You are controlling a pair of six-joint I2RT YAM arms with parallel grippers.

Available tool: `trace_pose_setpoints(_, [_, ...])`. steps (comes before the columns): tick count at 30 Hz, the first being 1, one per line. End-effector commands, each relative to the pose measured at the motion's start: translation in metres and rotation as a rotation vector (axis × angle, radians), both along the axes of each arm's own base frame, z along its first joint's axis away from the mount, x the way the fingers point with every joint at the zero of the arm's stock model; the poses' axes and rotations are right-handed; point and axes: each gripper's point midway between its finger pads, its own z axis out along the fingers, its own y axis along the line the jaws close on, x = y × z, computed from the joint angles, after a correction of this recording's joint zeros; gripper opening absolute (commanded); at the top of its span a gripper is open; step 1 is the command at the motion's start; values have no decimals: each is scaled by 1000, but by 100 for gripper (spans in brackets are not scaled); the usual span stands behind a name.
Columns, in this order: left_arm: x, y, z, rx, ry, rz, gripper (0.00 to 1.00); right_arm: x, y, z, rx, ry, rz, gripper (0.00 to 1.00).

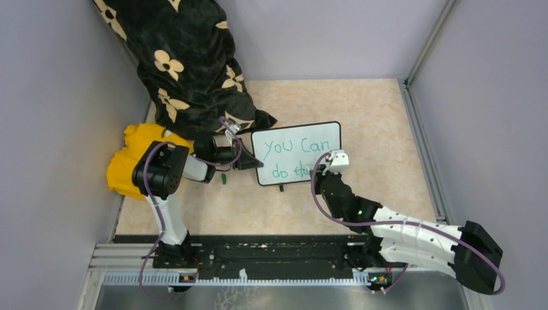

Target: Write a sentence on the whiteboard

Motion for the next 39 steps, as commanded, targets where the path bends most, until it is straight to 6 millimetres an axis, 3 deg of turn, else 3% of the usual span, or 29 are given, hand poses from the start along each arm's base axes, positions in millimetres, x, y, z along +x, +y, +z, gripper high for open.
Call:
trace_pose_setpoints(1, [-5,-2,-11,22,78,-4,17,11,6,29,58,-56,-22,0])
trace_pose_setpoints(23, [-5,-1,-11,22,79,-3,17,10,-11,-4,-18,14,-84,0])
trace_pose_setpoints(27, [-5,-2,-11,22,79,-4,17,8,-3,3,15,7,-44,0])
trace_pose_setpoints(33, [-5,-2,-10,22,76,-4,17,2,6,28,101,-28,22,0])
trace_pose_setpoints(39, [-5,-2,-10,21,76,-5,17,0,-7,32,84,-37,-13,0])
